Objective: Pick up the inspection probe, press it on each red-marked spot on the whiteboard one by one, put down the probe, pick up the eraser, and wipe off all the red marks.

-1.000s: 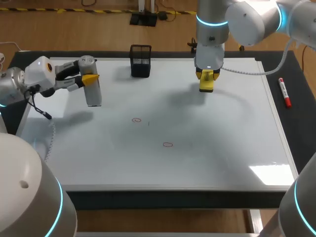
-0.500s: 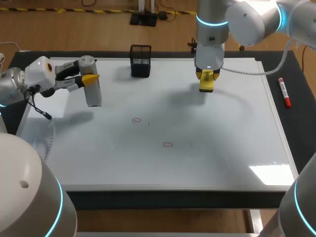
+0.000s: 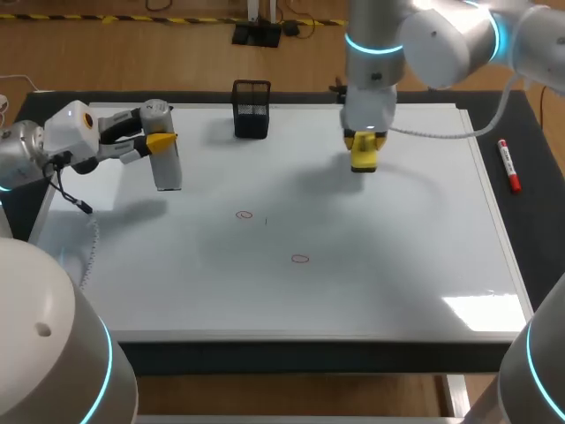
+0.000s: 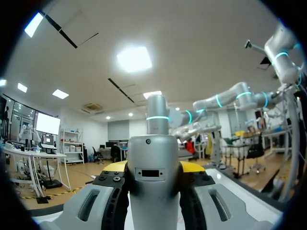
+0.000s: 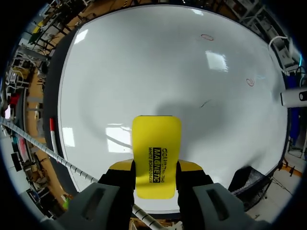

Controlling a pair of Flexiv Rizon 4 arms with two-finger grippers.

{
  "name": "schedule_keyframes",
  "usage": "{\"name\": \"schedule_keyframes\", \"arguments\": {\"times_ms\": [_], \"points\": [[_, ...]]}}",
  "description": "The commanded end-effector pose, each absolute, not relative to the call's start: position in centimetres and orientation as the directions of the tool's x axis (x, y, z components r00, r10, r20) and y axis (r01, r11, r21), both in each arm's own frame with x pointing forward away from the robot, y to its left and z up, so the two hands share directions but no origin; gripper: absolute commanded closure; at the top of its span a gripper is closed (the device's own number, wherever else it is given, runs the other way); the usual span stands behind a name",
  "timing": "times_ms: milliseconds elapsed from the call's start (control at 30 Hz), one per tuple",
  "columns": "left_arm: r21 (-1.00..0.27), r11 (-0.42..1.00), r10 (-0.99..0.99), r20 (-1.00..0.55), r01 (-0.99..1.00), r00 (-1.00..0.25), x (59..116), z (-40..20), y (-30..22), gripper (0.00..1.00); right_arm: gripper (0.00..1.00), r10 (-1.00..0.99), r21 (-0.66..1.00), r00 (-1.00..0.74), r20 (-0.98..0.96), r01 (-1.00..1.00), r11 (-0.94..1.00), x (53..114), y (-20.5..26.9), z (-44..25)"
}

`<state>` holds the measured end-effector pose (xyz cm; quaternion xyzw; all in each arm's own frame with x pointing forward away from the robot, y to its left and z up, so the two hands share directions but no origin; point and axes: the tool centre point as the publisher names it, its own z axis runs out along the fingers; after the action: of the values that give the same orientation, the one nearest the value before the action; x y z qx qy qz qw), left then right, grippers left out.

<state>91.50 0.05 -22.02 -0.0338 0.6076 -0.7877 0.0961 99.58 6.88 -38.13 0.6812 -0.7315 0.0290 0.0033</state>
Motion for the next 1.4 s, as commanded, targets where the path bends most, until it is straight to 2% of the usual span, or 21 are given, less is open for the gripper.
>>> {"name": "schedule_keyframes", "arguments": {"times_ms": [33,500,833,1133,1400], "points": [[-0.965,-0.24,-0.195,-0.063,0.11,-0.979,91.4,-21.8,0.1,1.0,1.0,-0.996,-0.076,-0.064,0.06,-0.995,0.059,97.3,9.5,-36.7],[-0.965,-0.24,-0.195,-0.063,0.11,-0.979,91.4,-21.8,0.1,1.0,1.0,-1.0,-0.048,0.015,-0.013,-0.999,-0.014,91.6,21.4,-37.6],[-0.965,-0.24,-0.195,-0.063,0.11,-0.979,91.4,-21.8,0.1,1.0,1.0,-0.997,-0.056,0.077,-0.013,-0.996,-0.077,89.5,28.1,-37.9],[-0.965,-0.24,-0.195,-0.063,0.11,-0.979,91.4,-21.8,0.1,1.0,1.0,-0.995,-0.047,0.1,-0.029,-0.994,-0.098,89.5,31.3,-39.2],[-0.965,-0.24,-0.195,-0.063,0.11,-0.979,91.4,-21.8,0.1,1.0,1.0,-0.994,-0.043,0.102,-0.037,-0.994,-0.1,90.0,32.0,-40.0]]}}
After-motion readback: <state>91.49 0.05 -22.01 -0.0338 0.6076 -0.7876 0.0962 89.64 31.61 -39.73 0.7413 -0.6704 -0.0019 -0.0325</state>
